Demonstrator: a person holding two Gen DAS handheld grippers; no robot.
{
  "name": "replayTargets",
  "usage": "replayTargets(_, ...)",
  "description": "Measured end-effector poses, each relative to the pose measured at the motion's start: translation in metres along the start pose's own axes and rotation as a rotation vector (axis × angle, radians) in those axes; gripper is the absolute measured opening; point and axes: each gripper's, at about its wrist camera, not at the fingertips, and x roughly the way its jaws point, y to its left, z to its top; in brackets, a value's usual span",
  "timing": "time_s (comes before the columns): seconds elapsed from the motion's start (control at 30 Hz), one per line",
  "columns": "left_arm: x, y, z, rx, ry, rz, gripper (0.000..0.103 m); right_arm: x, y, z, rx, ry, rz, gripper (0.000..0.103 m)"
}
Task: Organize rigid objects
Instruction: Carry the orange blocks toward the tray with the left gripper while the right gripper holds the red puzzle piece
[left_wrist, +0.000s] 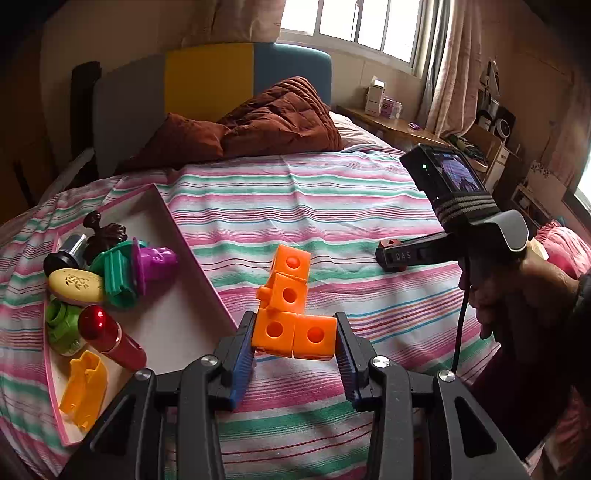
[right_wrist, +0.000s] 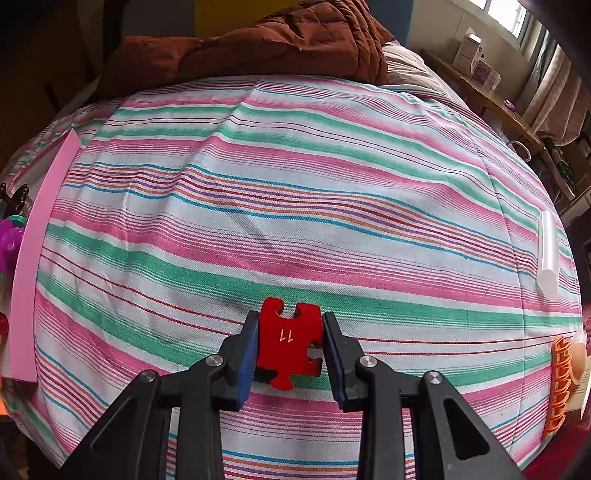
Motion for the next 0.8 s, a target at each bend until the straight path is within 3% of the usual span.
replayTargets(0.8,-0.030,0.047,-0.005,-0.113,-0.044,0.073,0.041,0.000,0.007,-0.002,-0.035,-0.018,-0.033,0.032)
